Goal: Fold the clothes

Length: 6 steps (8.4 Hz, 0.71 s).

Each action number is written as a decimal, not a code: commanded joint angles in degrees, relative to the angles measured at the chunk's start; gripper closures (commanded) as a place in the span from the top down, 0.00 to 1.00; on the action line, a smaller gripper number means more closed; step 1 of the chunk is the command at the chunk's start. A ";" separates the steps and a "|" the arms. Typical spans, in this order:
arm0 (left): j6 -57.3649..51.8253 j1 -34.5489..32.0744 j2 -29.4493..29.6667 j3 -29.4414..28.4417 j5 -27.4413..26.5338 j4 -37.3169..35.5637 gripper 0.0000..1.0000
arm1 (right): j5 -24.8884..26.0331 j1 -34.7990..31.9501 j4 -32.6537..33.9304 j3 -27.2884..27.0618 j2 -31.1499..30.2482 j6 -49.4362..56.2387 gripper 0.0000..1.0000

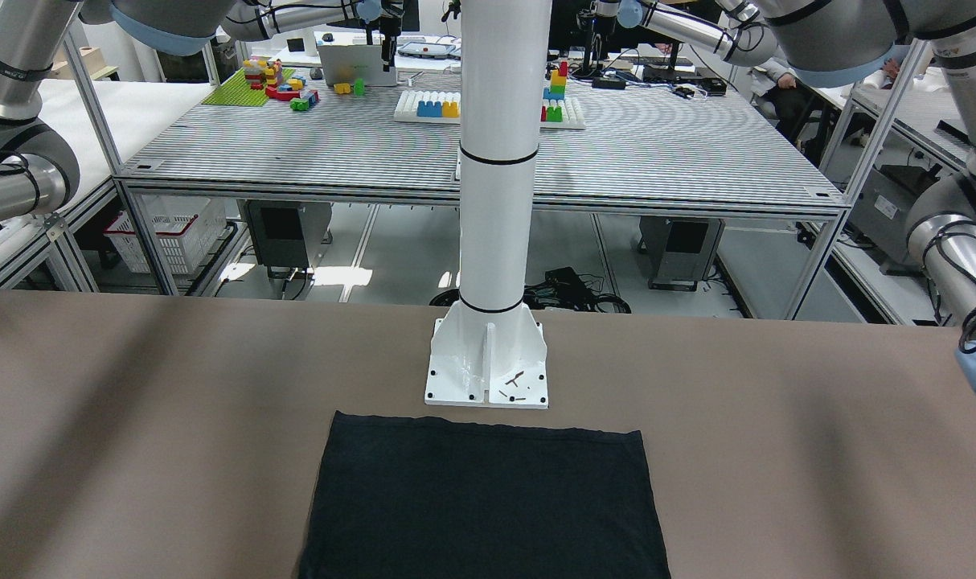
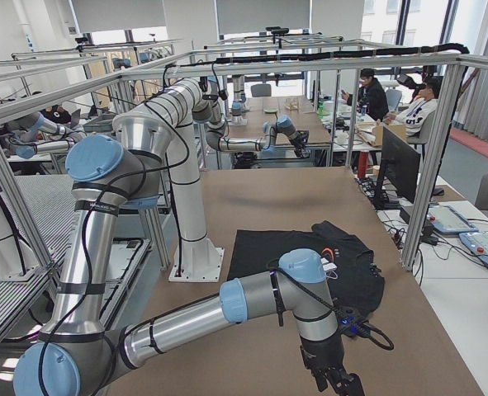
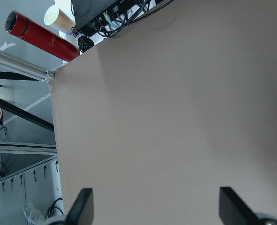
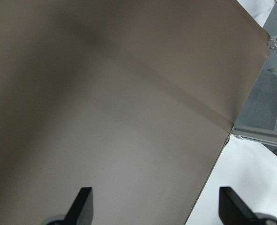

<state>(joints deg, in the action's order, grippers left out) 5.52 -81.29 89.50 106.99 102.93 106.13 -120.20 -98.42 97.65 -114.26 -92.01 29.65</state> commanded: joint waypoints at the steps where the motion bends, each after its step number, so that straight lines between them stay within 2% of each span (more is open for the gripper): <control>1: 0.54 0.17 0.32 0.23 -0.09 0.31 0.94 | -0.65 0.16 0.00 0.44 -0.02 -0.12 0.94; 4: 0.90 -0.01 -2.83 5.77 0.08 0.57 0.94 | -0.48 0.94 -0.09 2.27 1.04 -0.21 0.94; 5: 0.81 0.16 -1.80 6.04 1.39 0.83 0.94 | -0.65 2.51 -1.22 3.51 2.17 -1.08 0.94; 6: 1.07 0.86 0.91 4.12 5.75 1.35 0.94 | -0.83 3.14 -2.80 3.95 2.62 -7.17 0.94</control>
<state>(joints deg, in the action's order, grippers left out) 6.38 -81.21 87.64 112.31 103.75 106.81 -120.75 -96.91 96.99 -111.81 -90.58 28.78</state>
